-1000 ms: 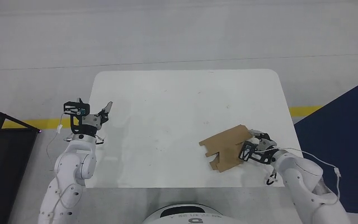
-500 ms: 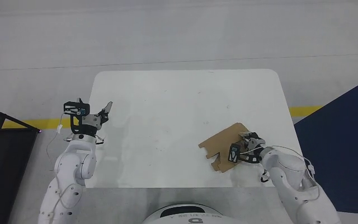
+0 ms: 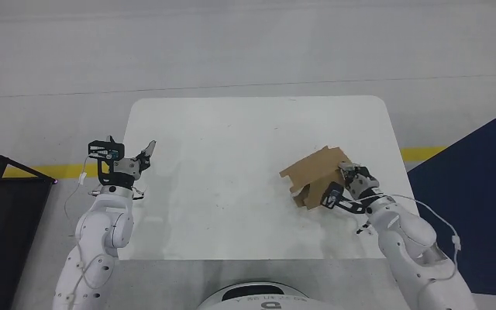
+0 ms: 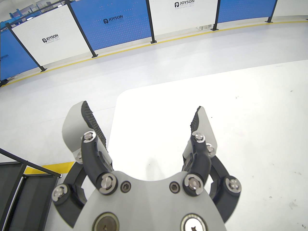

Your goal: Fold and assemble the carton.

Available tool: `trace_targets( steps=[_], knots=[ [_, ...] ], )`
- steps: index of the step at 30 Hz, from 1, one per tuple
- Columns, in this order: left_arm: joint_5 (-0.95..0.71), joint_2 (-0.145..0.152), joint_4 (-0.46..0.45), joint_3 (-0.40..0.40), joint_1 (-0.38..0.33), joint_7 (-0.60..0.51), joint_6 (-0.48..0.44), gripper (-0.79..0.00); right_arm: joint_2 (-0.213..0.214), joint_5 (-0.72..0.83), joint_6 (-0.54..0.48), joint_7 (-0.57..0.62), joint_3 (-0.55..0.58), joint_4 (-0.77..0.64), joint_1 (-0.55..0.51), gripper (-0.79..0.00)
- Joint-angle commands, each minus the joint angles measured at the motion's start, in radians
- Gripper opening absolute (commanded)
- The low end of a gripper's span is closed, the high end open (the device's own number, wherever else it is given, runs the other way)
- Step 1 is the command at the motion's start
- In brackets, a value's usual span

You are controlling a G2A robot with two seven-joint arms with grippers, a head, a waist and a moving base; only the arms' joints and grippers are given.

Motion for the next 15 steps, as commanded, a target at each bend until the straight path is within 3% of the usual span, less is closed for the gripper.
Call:
trace_targets(
  steps=[1,4,15],
  knots=[
    [0.000,0.000,0.000,0.000,0.000,0.000,0.000,0.000,-0.010,-0.044,0.362,0.008,-0.008,0.044,0.005,-0.785],
    [0.000,0.000,0.000,0.000,0.000,0.000,0.000,0.000,-0.021,-0.048,0.581,-0.004,-0.018,0.086,0.034,-0.785],
    [0.000,0.000,0.000,0.000,0.000,0.000,0.000,0.000,-0.021,-0.048,0.581,-0.004,-0.018,0.086,0.034,-0.785]
  ],
)
